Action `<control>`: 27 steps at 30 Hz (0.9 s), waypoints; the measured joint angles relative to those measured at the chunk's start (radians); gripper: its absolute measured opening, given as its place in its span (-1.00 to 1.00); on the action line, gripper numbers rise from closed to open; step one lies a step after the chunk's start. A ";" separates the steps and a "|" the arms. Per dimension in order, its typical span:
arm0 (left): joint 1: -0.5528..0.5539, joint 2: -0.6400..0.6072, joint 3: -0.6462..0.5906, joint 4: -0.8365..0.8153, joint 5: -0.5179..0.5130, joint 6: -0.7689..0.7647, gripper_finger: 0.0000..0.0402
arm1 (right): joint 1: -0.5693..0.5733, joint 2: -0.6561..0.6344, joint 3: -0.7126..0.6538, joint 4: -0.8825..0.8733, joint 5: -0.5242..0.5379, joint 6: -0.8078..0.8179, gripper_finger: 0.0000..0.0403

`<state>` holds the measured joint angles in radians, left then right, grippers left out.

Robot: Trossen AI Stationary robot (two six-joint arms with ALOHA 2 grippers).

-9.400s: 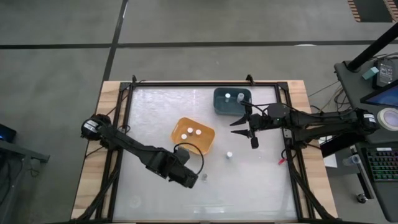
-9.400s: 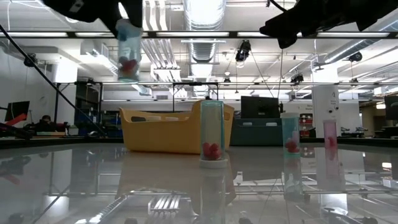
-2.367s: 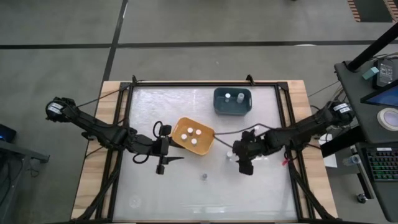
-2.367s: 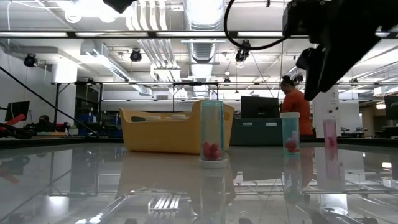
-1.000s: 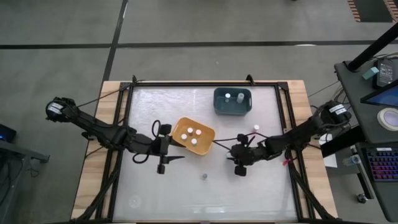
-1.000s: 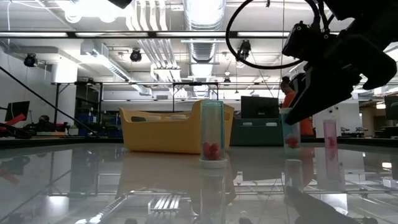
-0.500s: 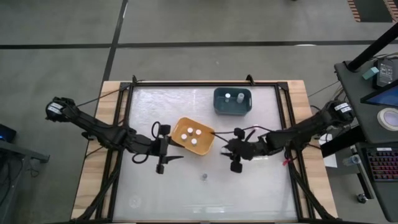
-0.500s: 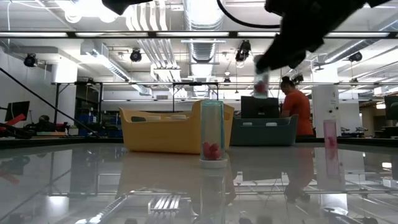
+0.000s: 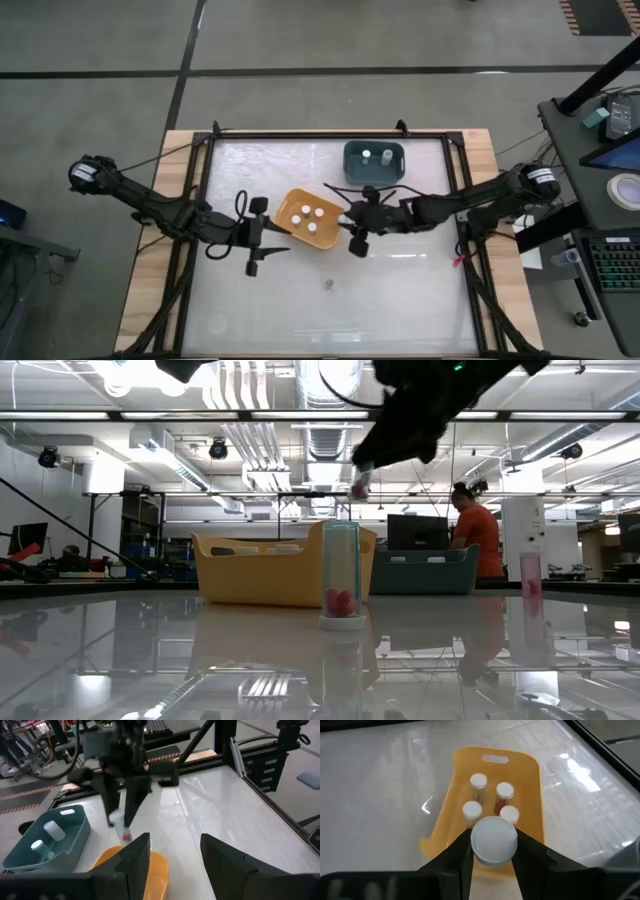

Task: Pick and place medicine bottles into bin by pill shape (circle, oval)
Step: Put the blue pill bottle into the yellow bin

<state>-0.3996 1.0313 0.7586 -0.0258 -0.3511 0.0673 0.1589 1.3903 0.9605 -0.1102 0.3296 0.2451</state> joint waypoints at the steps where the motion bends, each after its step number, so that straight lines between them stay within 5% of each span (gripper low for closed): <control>1: 0.000 -0.001 0.000 0.008 -0.002 0.002 -0.20 | -0.009 0.021 0.012 0.013 0.000 0.000 -0.47; 14: 0.000 -0.026 -0.015 0.025 -0.005 0.017 -0.20 | -0.078 0.293 0.245 -0.181 0.003 0.017 -0.47; 27: 0.000 -0.039 -0.024 0.054 -0.005 0.018 -0.20 | -0.085 0.347 0.278 -0.255 -0.023 0.038 -0.47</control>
<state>-0.3995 0.9920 0.7341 0.0284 -0.3561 0.0856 0.0744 1.7374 1.2390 -0.3649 0.3061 0.2827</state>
